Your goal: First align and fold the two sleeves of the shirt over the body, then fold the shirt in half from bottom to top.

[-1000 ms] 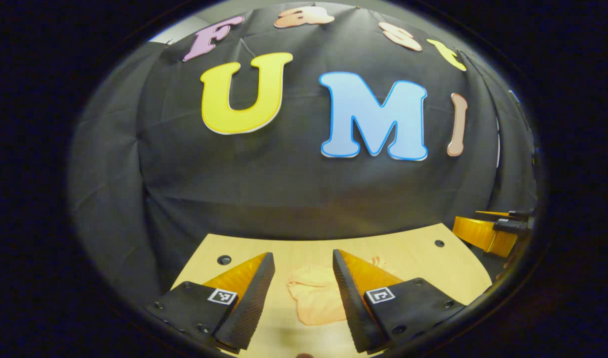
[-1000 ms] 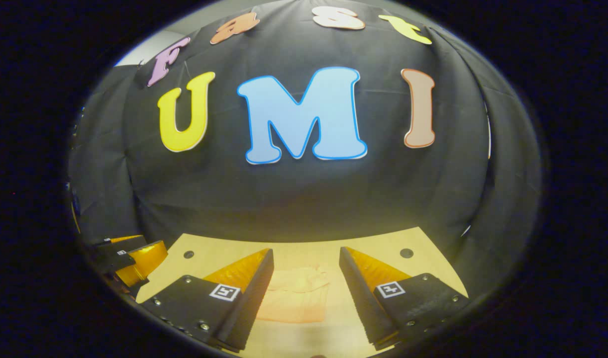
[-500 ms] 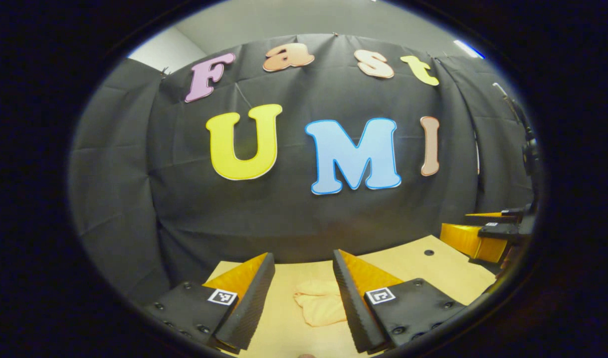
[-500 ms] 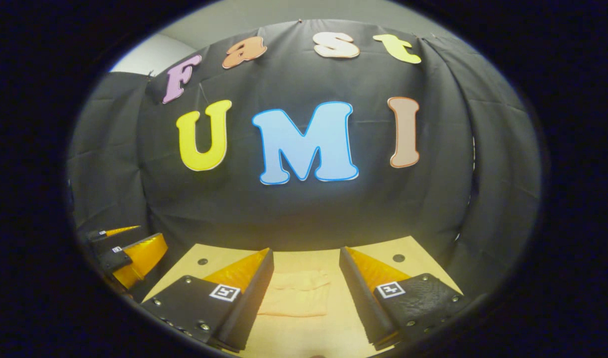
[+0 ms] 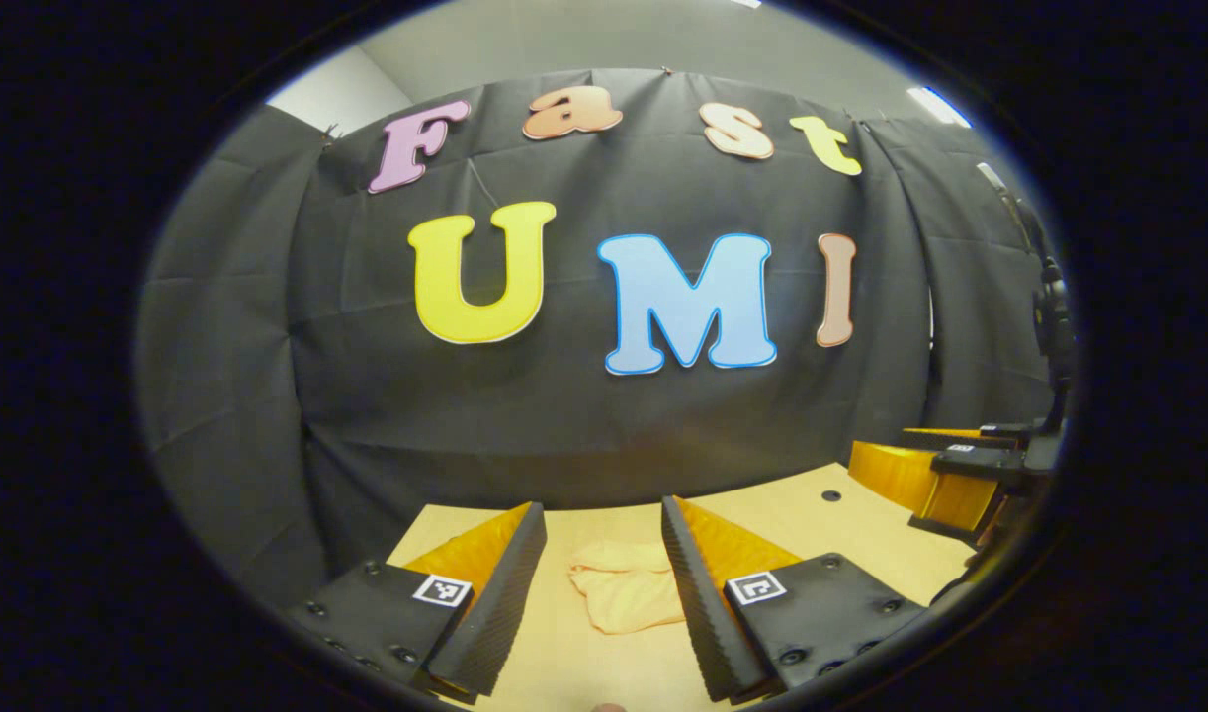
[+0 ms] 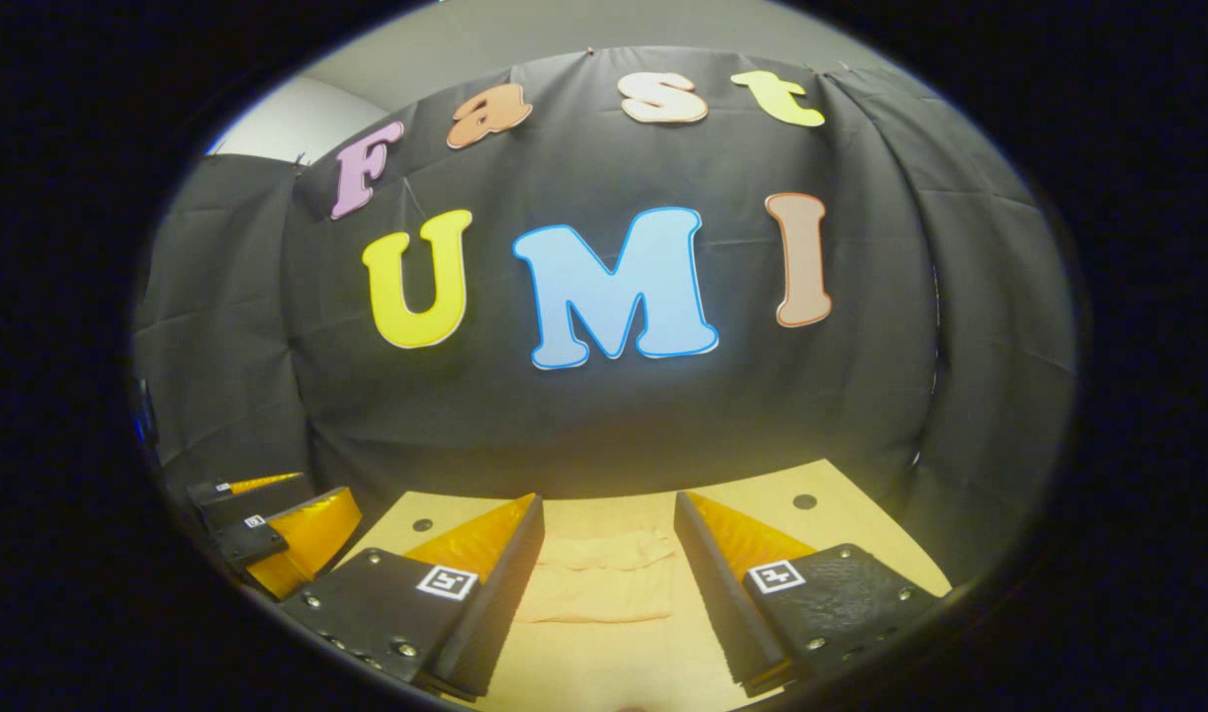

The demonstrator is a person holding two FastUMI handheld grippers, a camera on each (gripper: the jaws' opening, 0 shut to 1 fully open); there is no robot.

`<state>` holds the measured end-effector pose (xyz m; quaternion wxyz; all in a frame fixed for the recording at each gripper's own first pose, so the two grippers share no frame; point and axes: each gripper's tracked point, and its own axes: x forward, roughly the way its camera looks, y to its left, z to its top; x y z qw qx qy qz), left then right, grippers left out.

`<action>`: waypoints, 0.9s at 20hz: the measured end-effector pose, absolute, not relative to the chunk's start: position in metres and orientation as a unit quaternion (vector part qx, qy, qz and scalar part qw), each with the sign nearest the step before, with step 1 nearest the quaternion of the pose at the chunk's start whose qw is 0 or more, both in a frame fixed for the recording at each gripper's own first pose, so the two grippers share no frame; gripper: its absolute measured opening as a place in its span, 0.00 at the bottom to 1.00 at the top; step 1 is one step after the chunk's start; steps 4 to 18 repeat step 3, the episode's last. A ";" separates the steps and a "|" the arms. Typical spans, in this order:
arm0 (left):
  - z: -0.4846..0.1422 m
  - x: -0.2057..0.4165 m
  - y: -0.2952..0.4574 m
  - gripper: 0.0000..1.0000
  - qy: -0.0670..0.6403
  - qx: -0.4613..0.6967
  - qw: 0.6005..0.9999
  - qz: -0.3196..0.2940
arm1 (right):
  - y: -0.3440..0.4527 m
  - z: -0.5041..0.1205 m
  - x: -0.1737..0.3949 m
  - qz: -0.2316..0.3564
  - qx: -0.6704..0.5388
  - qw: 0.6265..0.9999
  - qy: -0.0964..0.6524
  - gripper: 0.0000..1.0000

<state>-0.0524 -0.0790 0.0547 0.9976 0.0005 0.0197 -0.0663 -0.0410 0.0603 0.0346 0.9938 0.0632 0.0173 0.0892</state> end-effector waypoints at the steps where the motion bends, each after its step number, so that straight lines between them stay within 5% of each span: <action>1: 0.057 -0.053 -0.079 0.76 0.017 0.003 0.997 -0.069 | 0.059 0.035 -0.042 0.086 0.066 0.994 0.013 0.79; 18: 0.058 -0.053 -0.078 0.76 0.014 0.008 0.997 -0.075 | 0.060 0.037 -0.044 0.080 0.068 0.994 0.009 0.79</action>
